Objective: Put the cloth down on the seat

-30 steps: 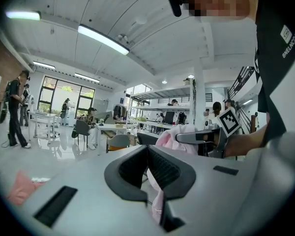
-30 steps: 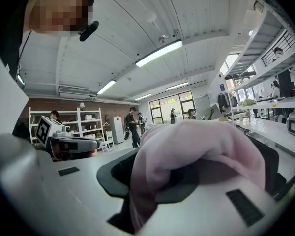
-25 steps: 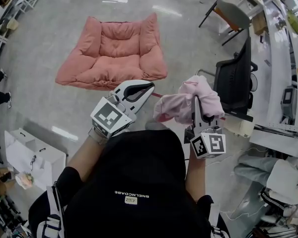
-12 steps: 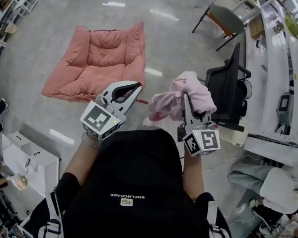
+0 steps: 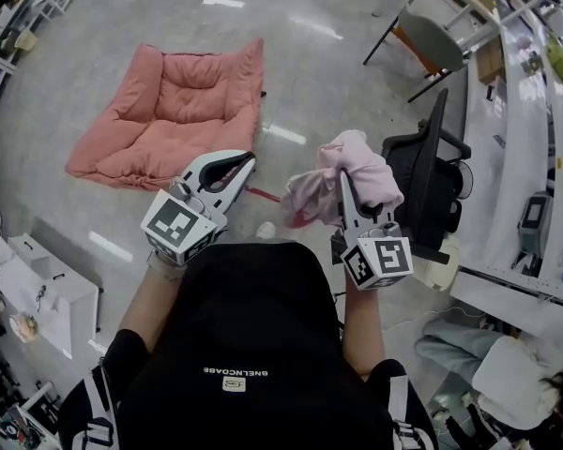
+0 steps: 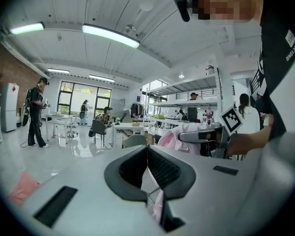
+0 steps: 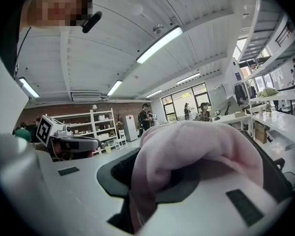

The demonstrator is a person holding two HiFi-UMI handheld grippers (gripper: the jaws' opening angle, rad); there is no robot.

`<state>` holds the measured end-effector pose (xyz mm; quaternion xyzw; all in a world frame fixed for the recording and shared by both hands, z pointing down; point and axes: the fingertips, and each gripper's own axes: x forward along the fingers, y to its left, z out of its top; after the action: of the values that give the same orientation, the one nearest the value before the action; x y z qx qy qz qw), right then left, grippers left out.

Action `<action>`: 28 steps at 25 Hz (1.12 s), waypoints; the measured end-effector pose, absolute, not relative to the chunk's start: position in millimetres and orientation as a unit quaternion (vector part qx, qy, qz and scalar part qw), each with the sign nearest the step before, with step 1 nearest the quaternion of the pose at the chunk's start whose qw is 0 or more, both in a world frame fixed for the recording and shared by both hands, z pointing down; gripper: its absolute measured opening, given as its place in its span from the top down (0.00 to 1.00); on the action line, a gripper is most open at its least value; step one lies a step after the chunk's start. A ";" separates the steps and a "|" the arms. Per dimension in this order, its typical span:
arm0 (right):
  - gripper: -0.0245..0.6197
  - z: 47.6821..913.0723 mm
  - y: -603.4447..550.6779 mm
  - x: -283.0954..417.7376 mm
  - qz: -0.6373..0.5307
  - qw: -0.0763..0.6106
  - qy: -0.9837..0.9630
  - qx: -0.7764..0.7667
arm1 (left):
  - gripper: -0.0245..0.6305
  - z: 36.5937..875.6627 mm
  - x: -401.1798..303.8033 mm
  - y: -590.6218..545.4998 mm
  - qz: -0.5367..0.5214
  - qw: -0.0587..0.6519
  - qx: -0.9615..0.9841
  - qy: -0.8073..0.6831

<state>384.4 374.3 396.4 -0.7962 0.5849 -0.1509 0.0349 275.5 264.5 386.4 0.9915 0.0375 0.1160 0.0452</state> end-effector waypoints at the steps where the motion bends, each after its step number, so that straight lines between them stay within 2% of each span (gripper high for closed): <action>1: 0.80 397.1 373.9 388.2 -0.153 0.035 0.586 -0.795 | 0.94 386.6 276.9 264.4 0.117 0.044 0.992 0.034; 13: 0.80 396.4 336.1 419.3 -0.151 0.028 0.603 -0.783 | 0.94 390.1 267.0 226.8 0.122 0.052 0.991 -0.018; 28: 0.80 341.8 192.1 410.7 -0.106 -0.003 0.650 -0.753 | 0.94 370.3 201.0 110.4 0.105 0.061 0.987 -0.102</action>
<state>410.7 192.1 341.8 -0.7529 0.6496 -0.1056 -0.0028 201.0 110.4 370.3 0.9874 -0.1019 0.1047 0.0606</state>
